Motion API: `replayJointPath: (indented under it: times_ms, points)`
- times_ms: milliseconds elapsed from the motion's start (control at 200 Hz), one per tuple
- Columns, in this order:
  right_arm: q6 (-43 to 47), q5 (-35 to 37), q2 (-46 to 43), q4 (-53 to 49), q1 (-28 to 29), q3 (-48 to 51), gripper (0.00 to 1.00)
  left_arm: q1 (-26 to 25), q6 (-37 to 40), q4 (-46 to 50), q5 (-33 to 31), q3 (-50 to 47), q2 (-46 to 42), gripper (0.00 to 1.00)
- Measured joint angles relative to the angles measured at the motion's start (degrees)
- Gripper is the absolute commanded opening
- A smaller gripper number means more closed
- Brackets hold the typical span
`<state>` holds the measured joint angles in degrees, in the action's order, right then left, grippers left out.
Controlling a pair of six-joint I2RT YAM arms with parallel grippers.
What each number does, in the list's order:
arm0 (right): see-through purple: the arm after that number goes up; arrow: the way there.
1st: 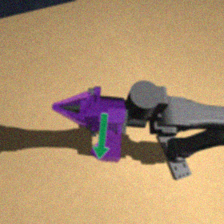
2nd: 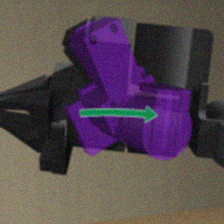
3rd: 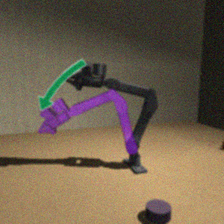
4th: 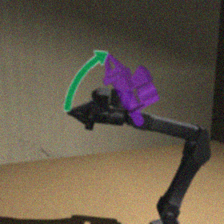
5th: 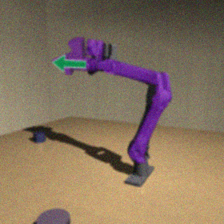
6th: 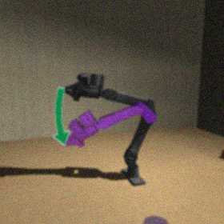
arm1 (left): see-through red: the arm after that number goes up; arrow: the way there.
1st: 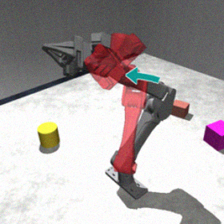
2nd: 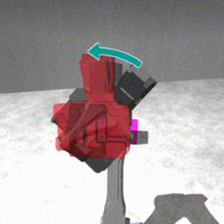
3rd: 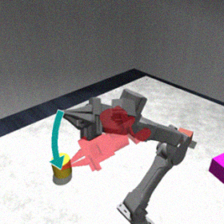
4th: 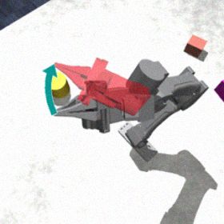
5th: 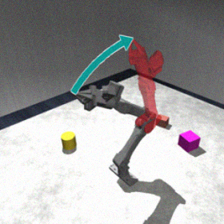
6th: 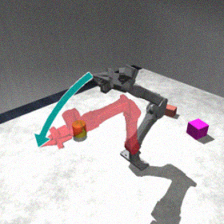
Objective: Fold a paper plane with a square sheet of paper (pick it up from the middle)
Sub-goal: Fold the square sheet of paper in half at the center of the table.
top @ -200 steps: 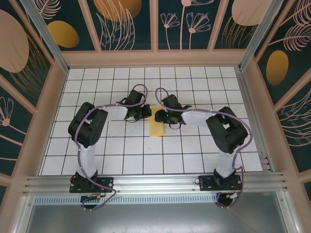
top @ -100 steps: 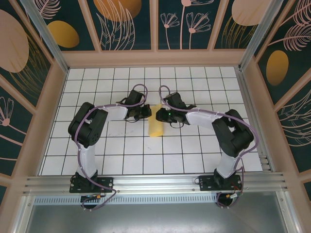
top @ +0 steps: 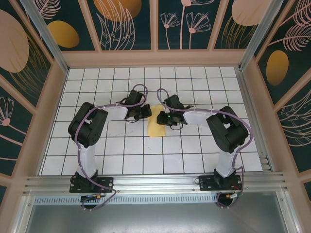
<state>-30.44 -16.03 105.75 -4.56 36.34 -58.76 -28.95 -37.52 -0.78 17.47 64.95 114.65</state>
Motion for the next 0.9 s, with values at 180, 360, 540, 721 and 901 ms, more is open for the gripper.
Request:
replayJointPath:
  times_ms: [180, 360, 540, 721, 901]
  points:
    - [0.1, -0.7, -2.9, 0.1, 0.0, 0.0, 0.24, 0.0, 0.0, 0.0, 0.0, 0.0, 0.0, 0.06]
    - [0.1, -1.7, -3.2, 0.1, 0.0, -1.4, 0.23, 0.0, 0.0, 0.0, 0.0, 0.0, 0.0, 0.05]
    - [0.1, -2.6, 0.1, 0.0, 0.3, -4.2, 0.23, 0.0, 0.0, 0.0, 0.0, 0.0, 0.0, 0.06]
    - [0.1, -2.7, 2.4, -0.9, 0.6, -4.9, 0.22, 0.0, 0.0, 0.0, 0.0, 0.0, 0.0, 0.05]
    - [0.2, -1.9, 2.6, -3.5, 0.6, -4.9, 0.22, 0.0, 0.0, 0.0, -0.1, 0.0, 0.0, 0.06]
